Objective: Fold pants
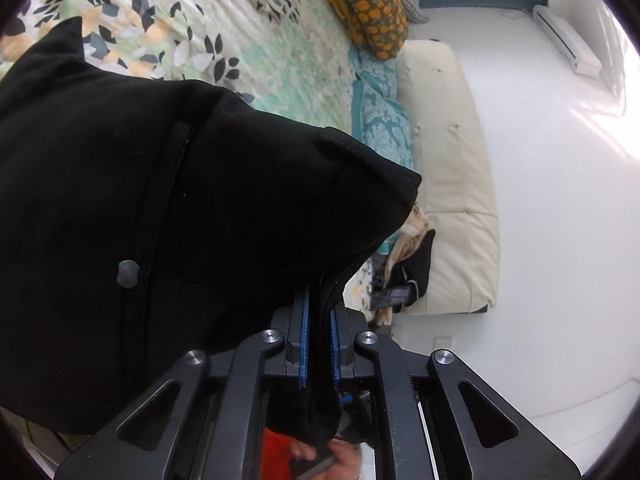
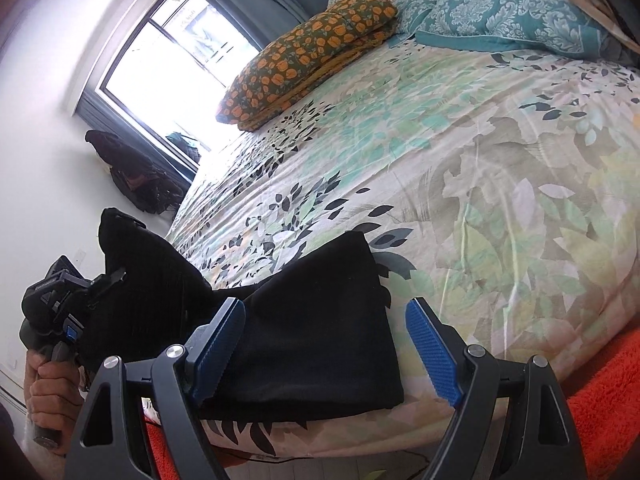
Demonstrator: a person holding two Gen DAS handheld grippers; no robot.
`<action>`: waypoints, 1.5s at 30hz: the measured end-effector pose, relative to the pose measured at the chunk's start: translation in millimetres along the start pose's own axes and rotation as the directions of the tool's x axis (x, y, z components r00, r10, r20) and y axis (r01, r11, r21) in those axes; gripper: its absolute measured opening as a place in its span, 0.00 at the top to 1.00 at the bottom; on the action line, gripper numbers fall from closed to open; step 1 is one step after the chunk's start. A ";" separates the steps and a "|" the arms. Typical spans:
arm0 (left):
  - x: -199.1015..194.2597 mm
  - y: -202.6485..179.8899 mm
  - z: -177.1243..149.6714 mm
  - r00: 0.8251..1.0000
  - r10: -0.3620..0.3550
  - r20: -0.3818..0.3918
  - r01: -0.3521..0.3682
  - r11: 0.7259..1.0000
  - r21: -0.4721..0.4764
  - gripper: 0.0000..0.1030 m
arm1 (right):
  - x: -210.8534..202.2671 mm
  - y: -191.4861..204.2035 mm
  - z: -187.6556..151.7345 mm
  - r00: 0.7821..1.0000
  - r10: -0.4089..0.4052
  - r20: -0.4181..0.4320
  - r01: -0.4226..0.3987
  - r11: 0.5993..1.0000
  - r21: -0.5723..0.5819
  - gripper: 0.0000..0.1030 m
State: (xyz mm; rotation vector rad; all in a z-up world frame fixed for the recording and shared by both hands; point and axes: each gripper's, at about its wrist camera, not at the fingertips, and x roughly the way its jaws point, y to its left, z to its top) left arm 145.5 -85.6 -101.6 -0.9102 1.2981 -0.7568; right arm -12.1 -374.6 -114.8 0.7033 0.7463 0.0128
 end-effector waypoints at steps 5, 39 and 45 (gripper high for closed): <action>58.8 8.7 -0.4 0.984 0.163 -0.070 -0.152 0.979 0.134 0.90 | -1.7 -12.4 1.5 1.000 0.002 0.001 -0.002 0.999 0.037 0.20; -121.6 119.6 -14.8 0.842 0.407 0.353 -0.450 0.892 0.046 0.28 | 50.7 93.0 -19.3 0.968 0.068 -0.241 -0.141 0.944 -0.300 0.84; -116.2 110.1 -17.9 0.839 0.411 0.357 -0.468 0.879 0.089 0.28 | 11.2 109.4 -1.7 0.988 0.053 -0.145 -0.104 0.925 -0.365 0.85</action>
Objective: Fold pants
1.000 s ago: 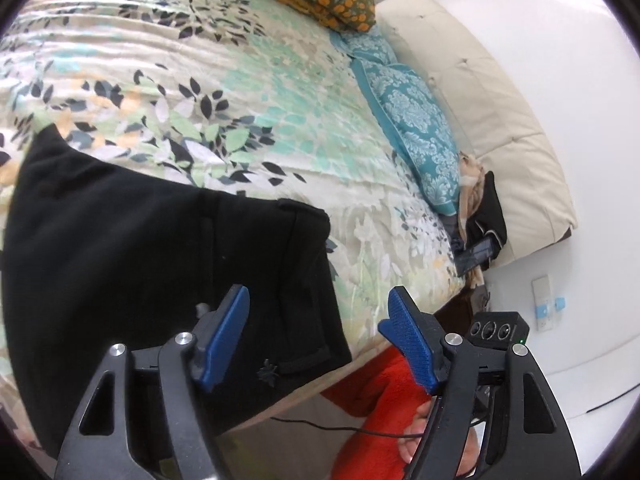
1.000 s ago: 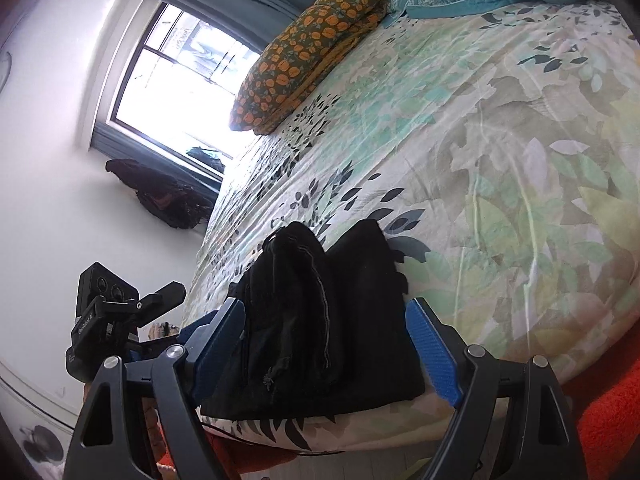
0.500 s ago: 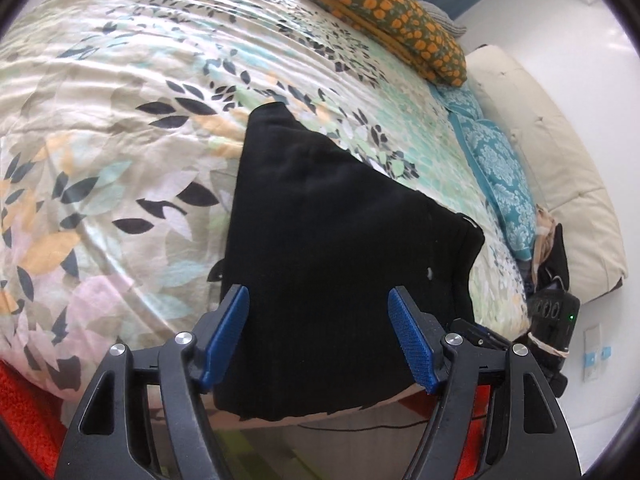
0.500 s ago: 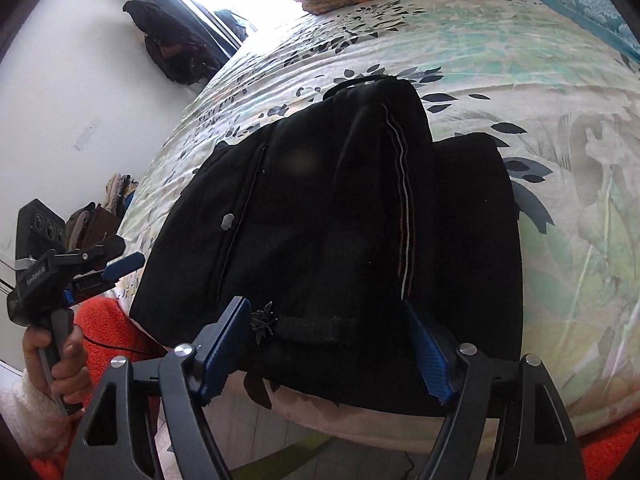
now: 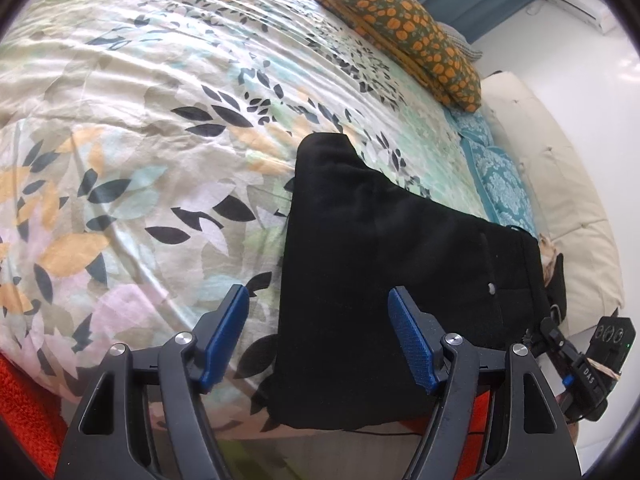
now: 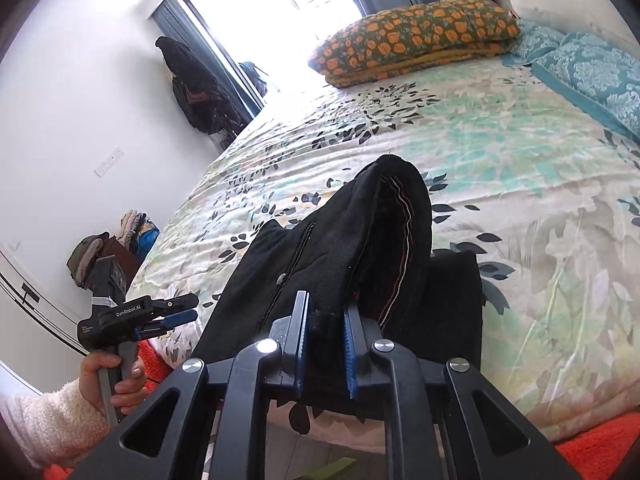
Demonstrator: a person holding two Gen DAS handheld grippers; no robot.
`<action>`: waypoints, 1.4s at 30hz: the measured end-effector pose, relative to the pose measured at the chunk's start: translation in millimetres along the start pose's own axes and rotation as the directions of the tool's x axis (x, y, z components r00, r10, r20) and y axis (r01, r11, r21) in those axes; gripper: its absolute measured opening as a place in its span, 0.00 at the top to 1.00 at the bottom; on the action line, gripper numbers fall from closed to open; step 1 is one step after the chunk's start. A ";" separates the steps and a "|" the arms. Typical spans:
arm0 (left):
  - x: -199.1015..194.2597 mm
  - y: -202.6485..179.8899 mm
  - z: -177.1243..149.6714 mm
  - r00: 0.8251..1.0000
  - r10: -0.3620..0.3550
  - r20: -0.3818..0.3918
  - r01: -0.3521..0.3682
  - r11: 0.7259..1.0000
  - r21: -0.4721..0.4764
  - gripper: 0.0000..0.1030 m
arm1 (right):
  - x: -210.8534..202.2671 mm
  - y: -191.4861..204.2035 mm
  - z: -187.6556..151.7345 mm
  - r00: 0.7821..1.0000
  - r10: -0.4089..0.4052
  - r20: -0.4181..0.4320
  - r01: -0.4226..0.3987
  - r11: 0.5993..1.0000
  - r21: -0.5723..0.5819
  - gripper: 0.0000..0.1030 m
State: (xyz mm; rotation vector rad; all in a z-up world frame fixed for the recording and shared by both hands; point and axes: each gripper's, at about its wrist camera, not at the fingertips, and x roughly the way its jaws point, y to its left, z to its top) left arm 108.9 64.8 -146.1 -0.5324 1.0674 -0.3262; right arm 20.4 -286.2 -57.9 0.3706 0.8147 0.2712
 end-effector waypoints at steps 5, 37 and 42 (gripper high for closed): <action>10.1 -9.1 -2.5 1.000 0.023 -0.019 -0.022 0.999 0.045 0.28 | 34.3 -60.6 -40.8 0.983 -0.087 -0.165 0.115 0.979 0.168 0.85; 75.1 -108.8 13.8 0.981 0.191 -0.021 -0.159 0.866 0.474 0.21 | 69.9 -29.0 -7.2 0.992 -0.108 -0.065 0.100 0.989 -0.105 0.52; 126.4 -113.7 67.9 0.971 0.237 -0.023 -0.201 0.868 0.454 0.21 | 80.8 -12.4 31.4 1.000 -0.019 -0.022 0.016 0.990 -0.143 0.49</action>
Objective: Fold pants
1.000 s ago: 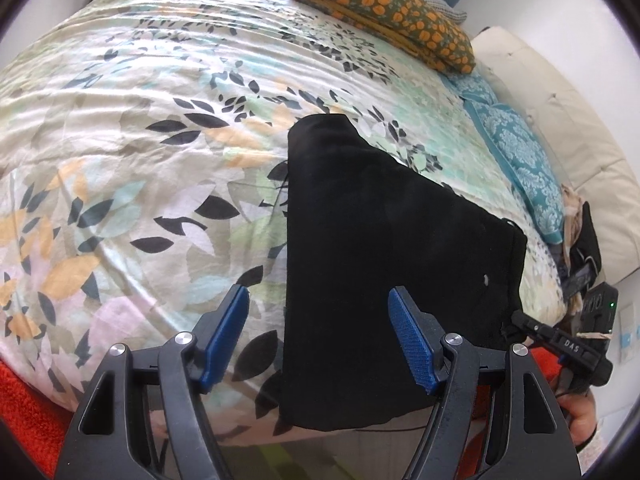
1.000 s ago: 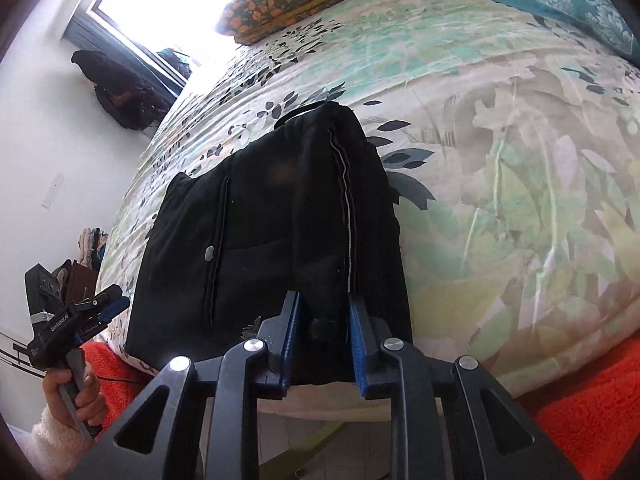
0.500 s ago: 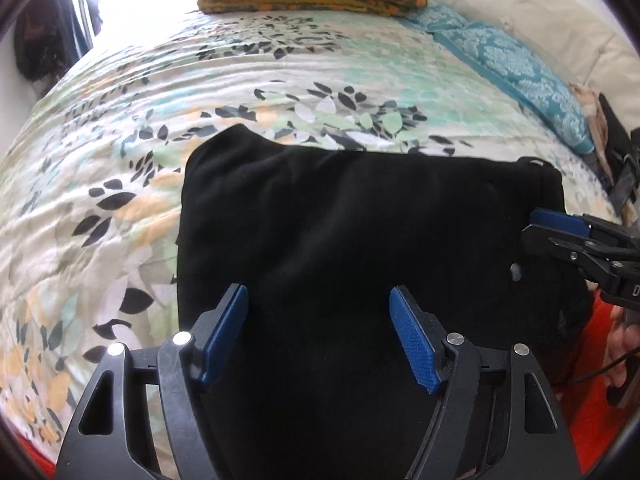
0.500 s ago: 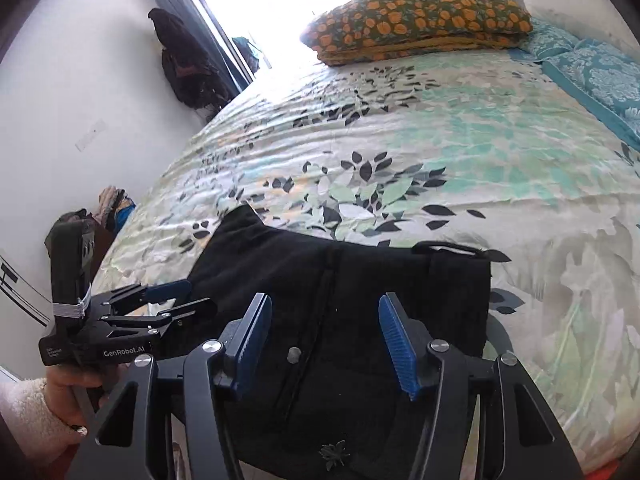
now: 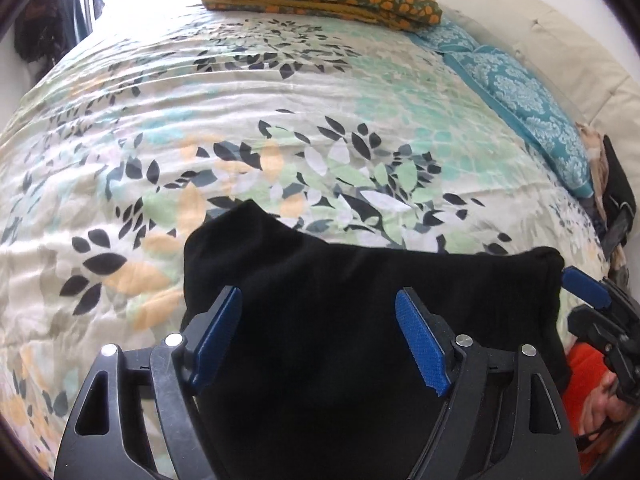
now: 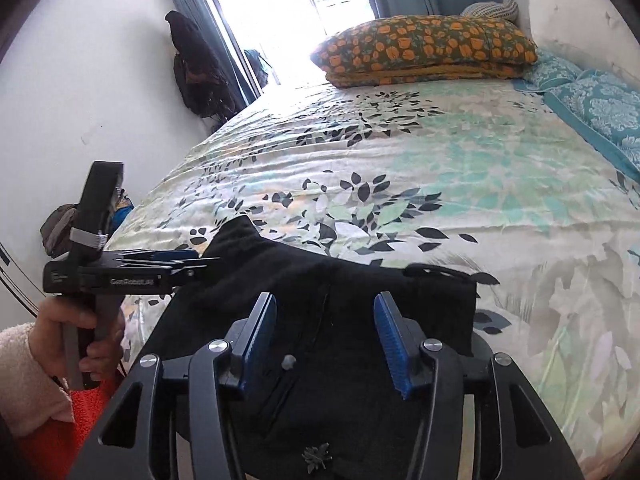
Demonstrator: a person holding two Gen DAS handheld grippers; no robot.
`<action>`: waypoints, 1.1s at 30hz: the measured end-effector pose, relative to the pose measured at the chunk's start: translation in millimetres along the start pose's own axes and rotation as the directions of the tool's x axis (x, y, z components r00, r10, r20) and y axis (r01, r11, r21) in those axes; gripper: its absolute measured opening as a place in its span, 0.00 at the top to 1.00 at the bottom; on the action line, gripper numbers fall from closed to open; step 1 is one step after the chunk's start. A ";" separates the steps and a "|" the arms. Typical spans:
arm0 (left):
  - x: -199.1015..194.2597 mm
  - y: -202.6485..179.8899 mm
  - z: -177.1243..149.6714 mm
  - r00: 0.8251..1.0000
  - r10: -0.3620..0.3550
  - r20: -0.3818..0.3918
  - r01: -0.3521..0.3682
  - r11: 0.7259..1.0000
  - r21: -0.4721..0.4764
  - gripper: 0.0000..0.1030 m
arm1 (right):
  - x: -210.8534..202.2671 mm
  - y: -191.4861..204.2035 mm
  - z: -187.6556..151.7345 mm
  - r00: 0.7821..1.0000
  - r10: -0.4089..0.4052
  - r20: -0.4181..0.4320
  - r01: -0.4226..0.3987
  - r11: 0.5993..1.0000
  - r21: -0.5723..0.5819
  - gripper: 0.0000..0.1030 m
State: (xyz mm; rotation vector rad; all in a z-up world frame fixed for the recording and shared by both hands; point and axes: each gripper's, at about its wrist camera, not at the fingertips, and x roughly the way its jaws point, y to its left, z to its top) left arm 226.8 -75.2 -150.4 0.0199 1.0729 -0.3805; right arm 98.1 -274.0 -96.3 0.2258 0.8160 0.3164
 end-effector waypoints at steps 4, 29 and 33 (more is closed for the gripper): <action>47.8 21.1 24.0 0.991 0.126 -0.051 -0.130 0.988 -0.083 0.21 | 49.4 -24.1 -6.5 0.989 -0.047 -0.140 0.054 0.998 0.045 0.47; -59.5 -40.5 -124.0 0.996 -0.033 -0.085 0.038 0.997 0.064 0.21 | -9.0 35.0 -83.0 0.961 -0.160 -0.227 0.148 0.987 -0.071 0.40; -66.8 -54.2 -137.1 0.999 0.032 -0.042 -0.026 0.990 0.139 0.21 | -11.5 39.5 -90.7 0.952 -0.192 -0.240 0.172 0.980 -0.102 0.40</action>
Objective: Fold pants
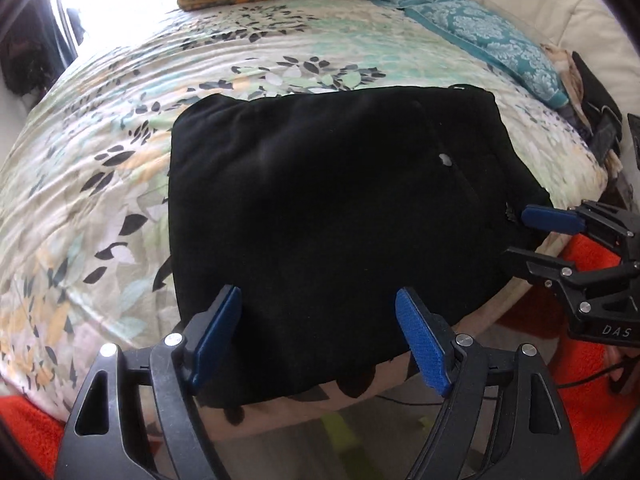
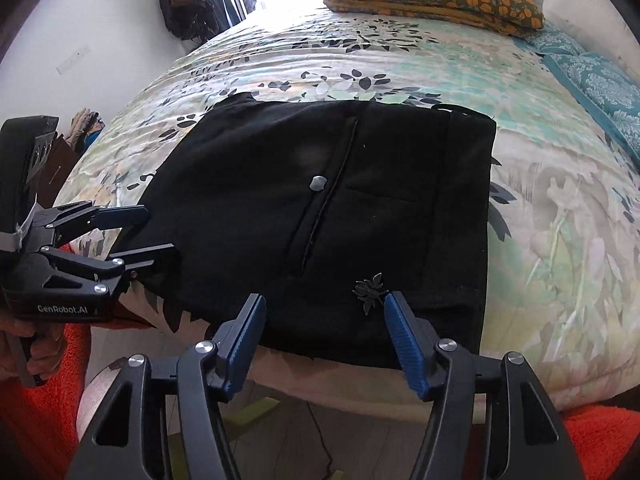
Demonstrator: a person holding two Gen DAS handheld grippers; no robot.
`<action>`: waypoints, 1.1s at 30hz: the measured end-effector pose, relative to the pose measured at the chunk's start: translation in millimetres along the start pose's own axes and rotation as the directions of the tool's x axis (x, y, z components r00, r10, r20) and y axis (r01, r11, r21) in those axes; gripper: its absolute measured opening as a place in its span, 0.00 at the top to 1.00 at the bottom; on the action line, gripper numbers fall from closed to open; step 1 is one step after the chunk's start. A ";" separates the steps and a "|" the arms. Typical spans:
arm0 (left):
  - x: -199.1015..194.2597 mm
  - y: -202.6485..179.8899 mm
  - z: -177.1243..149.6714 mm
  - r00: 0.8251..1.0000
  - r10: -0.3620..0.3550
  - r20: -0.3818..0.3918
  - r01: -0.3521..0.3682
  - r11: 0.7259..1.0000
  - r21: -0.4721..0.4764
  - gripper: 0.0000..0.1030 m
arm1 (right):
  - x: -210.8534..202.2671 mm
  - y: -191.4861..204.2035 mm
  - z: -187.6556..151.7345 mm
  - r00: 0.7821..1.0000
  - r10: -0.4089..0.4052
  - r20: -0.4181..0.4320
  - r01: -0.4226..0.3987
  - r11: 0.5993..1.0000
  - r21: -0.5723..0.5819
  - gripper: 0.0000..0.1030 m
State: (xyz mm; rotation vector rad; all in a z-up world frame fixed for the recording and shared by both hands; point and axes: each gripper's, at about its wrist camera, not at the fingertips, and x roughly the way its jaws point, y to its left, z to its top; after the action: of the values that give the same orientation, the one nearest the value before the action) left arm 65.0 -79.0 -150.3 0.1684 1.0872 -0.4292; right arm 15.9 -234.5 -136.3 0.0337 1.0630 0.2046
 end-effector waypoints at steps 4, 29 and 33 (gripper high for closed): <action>-24.2 5.1 0.8 0.998 -0.042 0.050 0.044 0.998 -0.052 0.21 | -28.1 2.0 -0.6 0.996 0.005 0.092 -0.009 0.999 0.039 0.40; -15.8 35.0 -4.0 0.999 -0.025 -0.030 0.020 0.988 -0.152 0.19 | -10.8 -1.0 -9.5 1.000 0.016 0.002 -0.016 1.000 0.015 0.26; -49.8 89.5 14.3 0.991 -0.071 0.110 0.099 0.959 -0.265 0.19 | -41.3 -58.6 2.4 0.979 0.159 0.126 -0.181 0.965 0.187 0.25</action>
State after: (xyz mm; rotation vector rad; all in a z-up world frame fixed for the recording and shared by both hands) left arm 94.5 9.9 -106.4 -0.1405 1.0454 -0.3581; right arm 7.5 -299.3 -106.8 0.3140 0.9678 0.2488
